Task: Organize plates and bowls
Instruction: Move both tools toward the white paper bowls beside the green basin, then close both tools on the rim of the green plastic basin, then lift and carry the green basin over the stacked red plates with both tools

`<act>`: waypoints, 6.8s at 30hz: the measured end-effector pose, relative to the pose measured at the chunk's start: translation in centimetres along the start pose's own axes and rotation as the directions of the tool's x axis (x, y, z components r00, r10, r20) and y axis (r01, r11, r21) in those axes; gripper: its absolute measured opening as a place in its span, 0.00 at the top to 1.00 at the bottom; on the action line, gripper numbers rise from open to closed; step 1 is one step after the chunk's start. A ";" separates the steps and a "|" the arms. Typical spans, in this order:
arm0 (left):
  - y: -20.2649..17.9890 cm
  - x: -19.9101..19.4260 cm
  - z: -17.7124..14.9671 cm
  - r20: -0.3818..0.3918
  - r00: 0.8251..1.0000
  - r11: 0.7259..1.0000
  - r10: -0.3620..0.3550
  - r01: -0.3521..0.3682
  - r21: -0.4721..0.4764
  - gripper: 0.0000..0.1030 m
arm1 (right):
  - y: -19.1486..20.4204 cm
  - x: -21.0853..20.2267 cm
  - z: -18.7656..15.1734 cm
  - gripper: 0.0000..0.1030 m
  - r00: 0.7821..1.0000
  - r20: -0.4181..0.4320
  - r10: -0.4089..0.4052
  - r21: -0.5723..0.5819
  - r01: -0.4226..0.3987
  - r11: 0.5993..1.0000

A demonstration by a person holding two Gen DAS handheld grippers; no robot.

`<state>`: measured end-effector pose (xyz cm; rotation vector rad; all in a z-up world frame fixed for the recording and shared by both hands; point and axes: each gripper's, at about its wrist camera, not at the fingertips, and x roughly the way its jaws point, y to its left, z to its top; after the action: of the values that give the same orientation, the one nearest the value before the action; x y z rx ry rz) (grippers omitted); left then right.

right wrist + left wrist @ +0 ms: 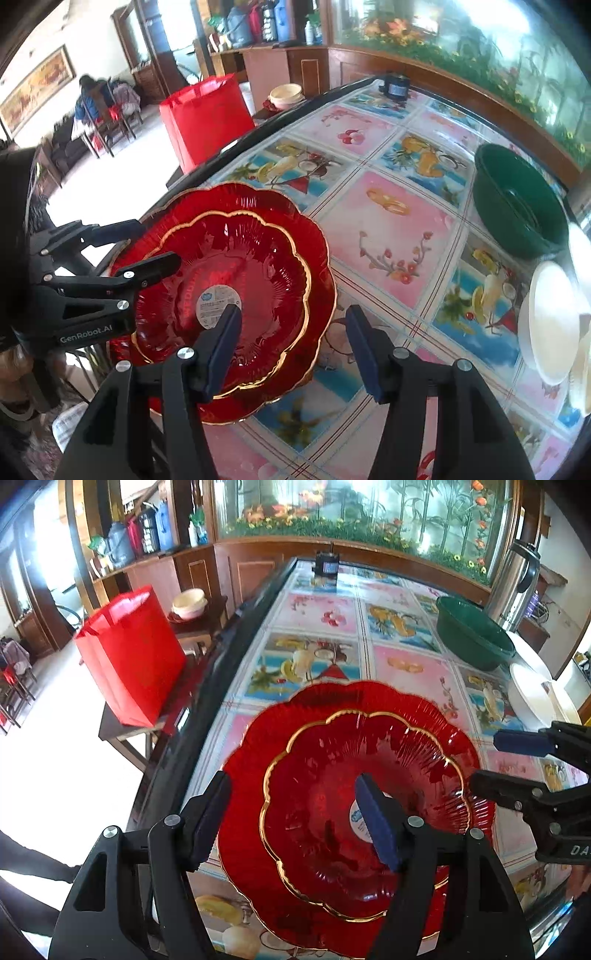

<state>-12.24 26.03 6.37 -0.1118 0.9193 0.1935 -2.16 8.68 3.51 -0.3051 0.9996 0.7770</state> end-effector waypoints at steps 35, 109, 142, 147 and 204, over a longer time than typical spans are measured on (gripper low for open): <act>-6.9 -0.2 1.4 0.079 0.993 0.995 -0.086 0.090 -0.039 0.32 | -4.7 -3.3 -3.3 0.21 0.993 0.118 0.011 0.209 -0.036 0.977; -23.1 13.4 19.1 -0.082 0.986 0.988 -0.147 0.151 0.034 0.32 | -31.2 -3.7 6.9 0.22 0.985 0.142 -0.097 0.359 0.040 0.932; -24.6 17.4 20.0 -0.103 0.989 0.994 -0.105 0.109 0.032 0.32 | -33.2 0.1 7.6 0.37 0.994 0.098 -0.051 0.376 0.010 0.927; -24.6 18.0 20.1 -0.110 0.990 0.995 -0.087 0.092 0.036 0.32 | -33.2 0.2 7.6 0.53 0.994 0.083 -0.065 0.366 0.030 0.930; -2.4 -1.5 5.5 -0.032 0.992 0.985 -0.123 0.119 -0.127 0.82 | -6.3 -3.9 2.8 0.49 0.997 0.063 0.051 0.060 -0.055 0.997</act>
<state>-8.34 24.45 10.96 -0.2878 0.9368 0.1362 2.87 4.12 7.56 -0.2009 0.9745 0.7981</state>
